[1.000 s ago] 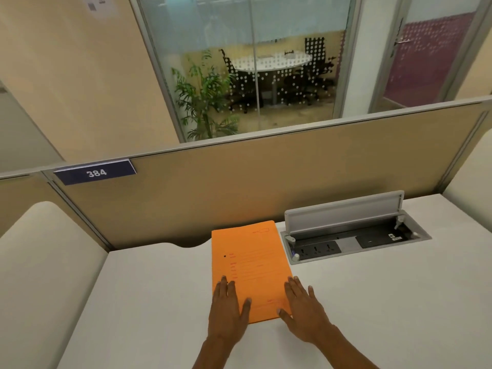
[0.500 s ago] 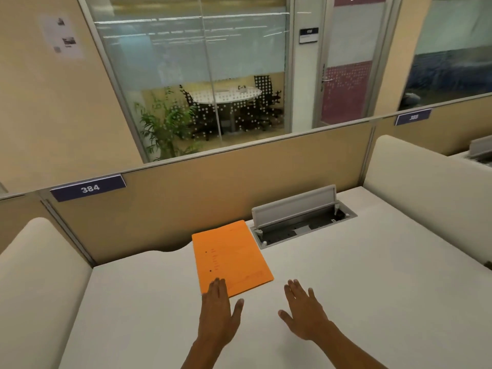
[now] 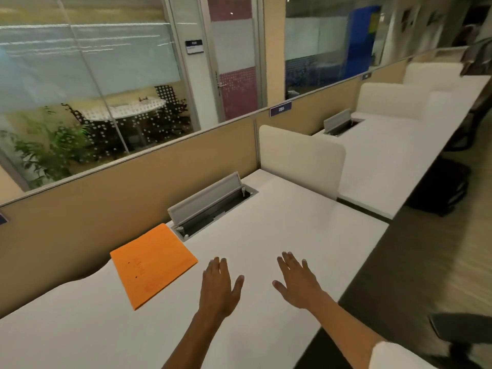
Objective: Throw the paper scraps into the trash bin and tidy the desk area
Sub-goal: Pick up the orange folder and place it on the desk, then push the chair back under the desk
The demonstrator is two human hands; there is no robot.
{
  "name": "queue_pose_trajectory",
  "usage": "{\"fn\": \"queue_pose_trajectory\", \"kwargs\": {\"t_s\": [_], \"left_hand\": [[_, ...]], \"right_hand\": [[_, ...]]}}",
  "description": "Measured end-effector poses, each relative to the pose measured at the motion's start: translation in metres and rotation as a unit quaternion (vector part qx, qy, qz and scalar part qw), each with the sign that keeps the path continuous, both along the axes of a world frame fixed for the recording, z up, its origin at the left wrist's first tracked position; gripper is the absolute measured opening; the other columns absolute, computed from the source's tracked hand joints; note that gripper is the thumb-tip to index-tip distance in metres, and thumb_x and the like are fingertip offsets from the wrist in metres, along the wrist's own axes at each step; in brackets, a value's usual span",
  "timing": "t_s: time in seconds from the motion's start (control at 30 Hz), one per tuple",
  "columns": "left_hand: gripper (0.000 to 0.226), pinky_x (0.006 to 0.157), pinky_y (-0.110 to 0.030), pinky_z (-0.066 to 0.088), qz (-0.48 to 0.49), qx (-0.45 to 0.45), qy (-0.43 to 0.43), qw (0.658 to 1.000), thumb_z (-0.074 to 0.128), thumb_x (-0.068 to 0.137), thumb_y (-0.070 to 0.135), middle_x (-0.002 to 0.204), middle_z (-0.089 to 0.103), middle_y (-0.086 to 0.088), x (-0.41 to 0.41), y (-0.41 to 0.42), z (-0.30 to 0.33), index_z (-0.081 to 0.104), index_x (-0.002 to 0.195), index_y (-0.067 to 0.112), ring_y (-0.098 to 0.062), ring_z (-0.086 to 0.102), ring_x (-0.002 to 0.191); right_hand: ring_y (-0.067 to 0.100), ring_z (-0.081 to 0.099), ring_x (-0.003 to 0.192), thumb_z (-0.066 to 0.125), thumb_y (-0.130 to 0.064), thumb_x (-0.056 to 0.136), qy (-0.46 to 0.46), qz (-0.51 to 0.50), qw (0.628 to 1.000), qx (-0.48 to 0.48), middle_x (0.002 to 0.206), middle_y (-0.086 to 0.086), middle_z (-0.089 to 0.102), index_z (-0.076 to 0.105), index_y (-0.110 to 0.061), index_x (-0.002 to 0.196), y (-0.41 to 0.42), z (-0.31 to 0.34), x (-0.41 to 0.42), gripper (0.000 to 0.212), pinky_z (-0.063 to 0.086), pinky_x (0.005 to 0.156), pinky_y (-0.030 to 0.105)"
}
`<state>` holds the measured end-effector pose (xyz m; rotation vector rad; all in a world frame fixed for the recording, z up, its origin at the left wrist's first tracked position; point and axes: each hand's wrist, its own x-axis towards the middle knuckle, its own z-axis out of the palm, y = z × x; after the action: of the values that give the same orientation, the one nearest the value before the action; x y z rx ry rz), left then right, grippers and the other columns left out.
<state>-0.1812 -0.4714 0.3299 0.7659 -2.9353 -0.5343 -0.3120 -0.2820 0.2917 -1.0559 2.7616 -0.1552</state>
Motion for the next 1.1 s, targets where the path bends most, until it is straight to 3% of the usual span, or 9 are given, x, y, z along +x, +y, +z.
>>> {"fn": "queue_pose_trajectory", "kwargs": {"t_s": [0.13,0.27,0.37,0.5,0.7,0.87,1.1], "left_hand": [[0.081,0.124,-0.049,0.008,-0.079,-0.029,0.001,0.996,0.029,0.096,0.064,0.165,0.013,-0.012,-0.029,0.071,0.004,0.016,0.155,0.01,-0.029,0.005,0.153],[0.093,0.117,-0.063,-0.012,-0.143,-0.083,-0.004,0.986,0.016,0.087,0.078,0.165,0.013,-0.01,-0.049,0.152,0.011,0.02,0.155,0.015,-0.031,-0.006,0.153],[0.104,0.115,-0.066,-0.013,-0.189,-0.102,-0.009,0.977,0.003,0.077,0.084,0.166,0.013,-0.008,-0.06,0.224,0.019,0.019,0.155,0.018,-0.031,-0.005,0.153],[0.099,0.119,-0.06,-0.002,-0.259,-0.083,-0.006,0.962,0.01,0.08,0.085,0.164,0.021,-0.008,-0.055,0.332,0.024,0.025,0.153,0.019,-0.03,0.005,0.153],[0.093,0.112,-0.047,0.034,-0.371,-0.056,0.028,0.927,0.022,0.084,0.081,0.153,0.038,-0.011,-0.016,0.478,0.027,0.037,0.145,0.013,-0.03,0.028,0.144],[0.089,0.109,-0.046,0.039,-0.428,-0.036,0.032,0.902,0.025,0.083,0.079,0.15,0.041,-0.01,0.008,0.578,0.026,0.039,0.142,0.012,-0.029,0.033,0.14],[0.097,0.104,-0.052,0.042,-0.481,-0.015,0.03,0.876,0.018,0.077,0.083,0.143,0.047,-0.011,0.012,0.655,0.02,0.043,0.137,0.011,-0.032,0.038,0.136]], "right_hand": [[0.026,-0.004,0.154,0.028,-0.054,0.102,0.009,-0.078,0.997,-0.005,0.167,0.009,-0.002,0.003,-0.014,0.158,0.091,0.004,0.0,0.073,0.005,0.123,0.051],[0.027,0.001,0.154,0.034,-0.058,0.099,0.01,-0.16,0.987,-0.021,0.167,0.007,0.004,0.01,-0.017,0.157,0.184,0.007,0.01,0.075,0.01,0.121,0.057],[0.027,0.004,0.154,0.037,-0.059,0.097,0.009,-0.218,0.976,-0.02,0.167,0.007,0.006,0.013,-0.017,0.157,0.261,0.009,0.027,0.077,0.017,0.119,0.058],[0.027,0.009,0.153,0.04,-0.06,0.095,0.013,-0.296,0.955,-0.012,0.166,0.006,0.012,0.017,-0.017,0.156,0.373,0.013,0.064,0.078,0.023,0.118,0.057],[0.027,0.016,0.151,0.044,-0.057,0.094,0.028,-0.389,0.921,0.007,0.164,0.006,0.02,0.025,-0.018,0.154,0.523,0.023,0.14,0.074,0.026,0.116,0.057],[0.027,0.013,0.152,0.042,-0.056,0.096,0.022,-0.447,0.893,0.034,0.165,0.005,0.017,0.023,-0.017,0.155,0.626,0.029,0.195,0.074,0.024,0.118,0.056],[0.027,0.017,0.15,0.049,-0.05,0.095,0.031,-0.503,0.863,0.041,0.163,0.005,0.022,0.027,-0.017,0.153,0.704,0.042,0.24,0.071,0.033,0.116,0.052]]}}
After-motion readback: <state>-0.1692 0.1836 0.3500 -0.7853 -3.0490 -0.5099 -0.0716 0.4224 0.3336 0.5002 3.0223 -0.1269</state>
